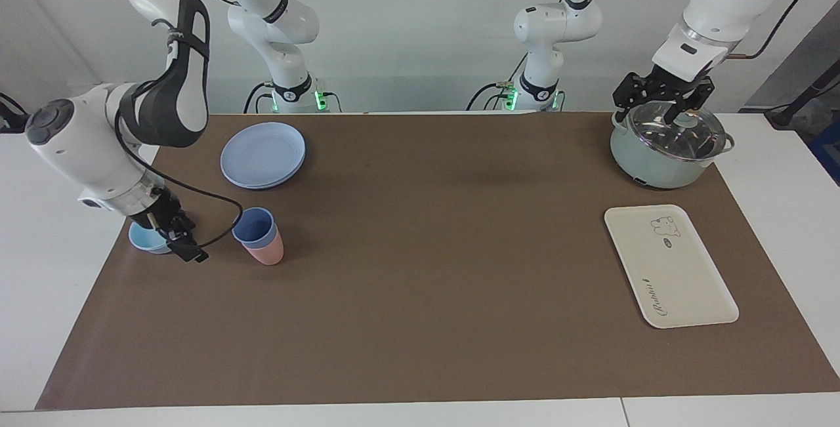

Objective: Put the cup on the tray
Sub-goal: 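Grasp the blue cup with the right gripper and lift it, then carry the blue cup toward the left gripper while the left gripper approaches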

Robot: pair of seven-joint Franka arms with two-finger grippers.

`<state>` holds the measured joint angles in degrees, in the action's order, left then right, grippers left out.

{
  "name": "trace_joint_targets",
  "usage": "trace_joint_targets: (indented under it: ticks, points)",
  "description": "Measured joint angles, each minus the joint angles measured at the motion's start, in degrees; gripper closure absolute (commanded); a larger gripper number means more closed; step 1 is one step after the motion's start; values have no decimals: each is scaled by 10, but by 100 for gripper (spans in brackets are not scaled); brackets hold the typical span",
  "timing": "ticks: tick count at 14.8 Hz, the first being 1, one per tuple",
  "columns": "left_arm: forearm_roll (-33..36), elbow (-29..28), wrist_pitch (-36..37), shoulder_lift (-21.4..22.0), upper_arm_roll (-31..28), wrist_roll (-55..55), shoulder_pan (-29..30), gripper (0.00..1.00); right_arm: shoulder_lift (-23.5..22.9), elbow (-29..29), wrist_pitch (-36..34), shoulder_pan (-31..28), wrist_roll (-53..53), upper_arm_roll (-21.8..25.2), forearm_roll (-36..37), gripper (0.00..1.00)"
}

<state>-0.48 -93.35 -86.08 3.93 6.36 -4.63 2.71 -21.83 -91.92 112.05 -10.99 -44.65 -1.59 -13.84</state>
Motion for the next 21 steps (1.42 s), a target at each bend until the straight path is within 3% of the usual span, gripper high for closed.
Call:
trace_joint_targets:
  ticks: [10, 18, 19, 20, 21]
  points:
    - [0, -1, 0, 0, 0, 0, 0, 0, -94, -21, -20, -29, -1, 0, -170, 1]
    - [0, -1, 0, 0, 1, 0, 0, 0, -94, -58, -51, -29, -6, -2, -260, 5]
    - [0, -1, 0, 0, 1, 0, 0, 0, -94, -61, -51, -28, -15, -3, -273, 12]
    - [0, -1, 0, 0, 1, 0, 0, 0, -93, -64, -51, -26, -22, -4, -287, 38]
    - [0, -1, 0, 0, 1, 0, 0, 0, -90, -70, -51, -25, -24, -6, -300, 99]
